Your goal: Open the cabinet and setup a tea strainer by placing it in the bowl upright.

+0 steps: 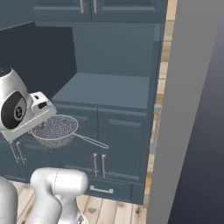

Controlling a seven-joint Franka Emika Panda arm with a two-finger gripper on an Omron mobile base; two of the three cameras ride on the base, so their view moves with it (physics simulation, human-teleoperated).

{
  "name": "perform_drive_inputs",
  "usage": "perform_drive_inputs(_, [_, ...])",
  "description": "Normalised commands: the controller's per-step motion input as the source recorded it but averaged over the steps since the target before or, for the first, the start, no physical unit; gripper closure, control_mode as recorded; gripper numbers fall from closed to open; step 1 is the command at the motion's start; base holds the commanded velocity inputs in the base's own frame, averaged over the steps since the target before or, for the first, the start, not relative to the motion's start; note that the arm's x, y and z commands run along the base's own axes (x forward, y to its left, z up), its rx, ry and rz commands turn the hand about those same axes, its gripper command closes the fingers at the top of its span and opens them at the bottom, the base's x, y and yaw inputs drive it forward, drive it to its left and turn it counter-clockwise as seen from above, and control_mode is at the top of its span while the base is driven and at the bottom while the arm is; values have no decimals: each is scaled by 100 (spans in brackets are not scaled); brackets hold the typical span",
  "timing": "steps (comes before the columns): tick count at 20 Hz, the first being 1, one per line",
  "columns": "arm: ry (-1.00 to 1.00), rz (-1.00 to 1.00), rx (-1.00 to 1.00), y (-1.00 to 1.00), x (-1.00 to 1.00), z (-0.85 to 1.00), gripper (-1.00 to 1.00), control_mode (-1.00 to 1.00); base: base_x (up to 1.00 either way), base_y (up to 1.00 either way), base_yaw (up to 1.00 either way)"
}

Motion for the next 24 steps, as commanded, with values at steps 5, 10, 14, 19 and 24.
perform_drive_inputs(5, [0,0,0,0,0,0,100,100,-53,27,0])
perform_drive_inputs(10, [0,0,0,0,0,0,100,100,-57,46,0])
perform_drive_inputs(14, [0,0,0,0,0,0,100,100,-36,74,9])
perform_drive_inputs(19, [0,0,0,0,0,0,100,100,-7,90,11])
perform_drive_inputs(24, [0,0,0,0,0,0,100,100,0,83,1])
